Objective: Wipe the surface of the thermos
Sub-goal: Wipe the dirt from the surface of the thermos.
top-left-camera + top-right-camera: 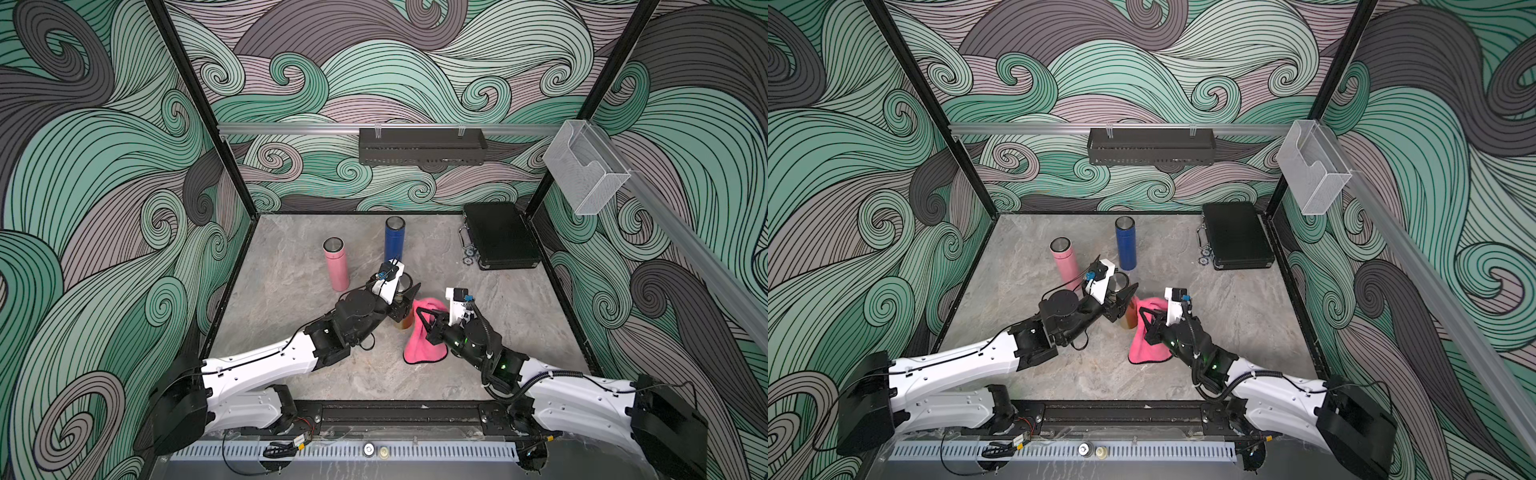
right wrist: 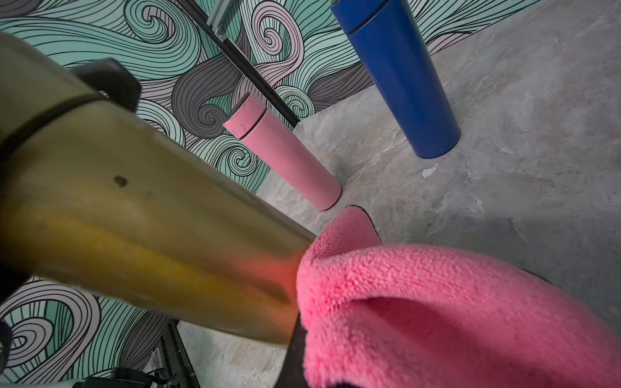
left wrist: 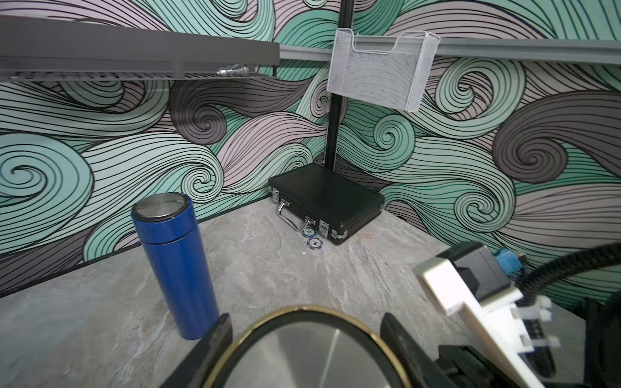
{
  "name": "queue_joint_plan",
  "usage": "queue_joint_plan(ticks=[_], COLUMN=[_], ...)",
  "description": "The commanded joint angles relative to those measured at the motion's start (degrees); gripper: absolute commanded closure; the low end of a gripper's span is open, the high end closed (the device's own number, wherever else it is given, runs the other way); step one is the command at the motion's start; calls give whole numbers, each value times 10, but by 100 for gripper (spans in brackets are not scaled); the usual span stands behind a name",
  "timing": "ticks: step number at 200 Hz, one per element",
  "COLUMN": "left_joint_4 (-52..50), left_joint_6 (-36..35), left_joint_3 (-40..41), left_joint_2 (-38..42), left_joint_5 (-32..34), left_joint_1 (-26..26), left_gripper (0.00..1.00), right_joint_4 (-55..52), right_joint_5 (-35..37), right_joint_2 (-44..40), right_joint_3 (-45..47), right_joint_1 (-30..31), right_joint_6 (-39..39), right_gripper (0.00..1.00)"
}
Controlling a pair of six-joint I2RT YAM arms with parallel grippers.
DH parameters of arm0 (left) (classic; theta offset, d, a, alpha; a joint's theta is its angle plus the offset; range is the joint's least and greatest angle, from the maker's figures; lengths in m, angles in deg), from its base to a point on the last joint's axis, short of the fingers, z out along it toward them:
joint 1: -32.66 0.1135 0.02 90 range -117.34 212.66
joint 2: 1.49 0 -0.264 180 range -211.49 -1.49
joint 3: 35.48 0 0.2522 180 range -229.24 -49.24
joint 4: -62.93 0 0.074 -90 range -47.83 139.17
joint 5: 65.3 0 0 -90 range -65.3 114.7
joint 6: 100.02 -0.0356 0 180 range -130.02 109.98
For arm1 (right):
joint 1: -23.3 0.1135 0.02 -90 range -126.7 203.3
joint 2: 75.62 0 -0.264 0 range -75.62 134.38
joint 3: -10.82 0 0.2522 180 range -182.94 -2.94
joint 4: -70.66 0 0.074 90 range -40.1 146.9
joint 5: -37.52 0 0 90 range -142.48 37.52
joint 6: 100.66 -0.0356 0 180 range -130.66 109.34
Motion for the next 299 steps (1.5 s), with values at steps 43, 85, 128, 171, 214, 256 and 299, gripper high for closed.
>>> queue_joint_plan(ticks=[43, 85, 128, 171, 214, 256, 299], left_joint_4=[-101, -153, -176, -197, -195, -301, -378], left_joint_6=[126, 123, 150, 175, 182, 305, 375], left_joint_3=[-99, -132, -160, -187, -197, -251, -295], left_joint_2=[10, 4, -14, -27, -41, -59, -72], left_joint_5=[220, 223, 243, 265, 304, 377, 363], left_joint_1=[-39, -42, -41, -41, -41, -41, -41], left_gripper=[100, 100, 100, 100, 100, 100, 100], right_joint_4=[-20, 52, 48, -32, 3, 11, -21], right_joint_5=[19, 53, 53, 42, 85, 122, 87], right_joint_2=[-59, 11, 3, -112, -115, -110, -128], right_joint_3=[-108, -44, -45, -98, -29, 14, -55], right_joint_1=[22, 23, 23, 44, 43, 43, 44], right_joint_6=[59, 21, 26, 79, 57, 42, 90], right_gripper=[100, 100, 100, 100, 100, 100, 100])
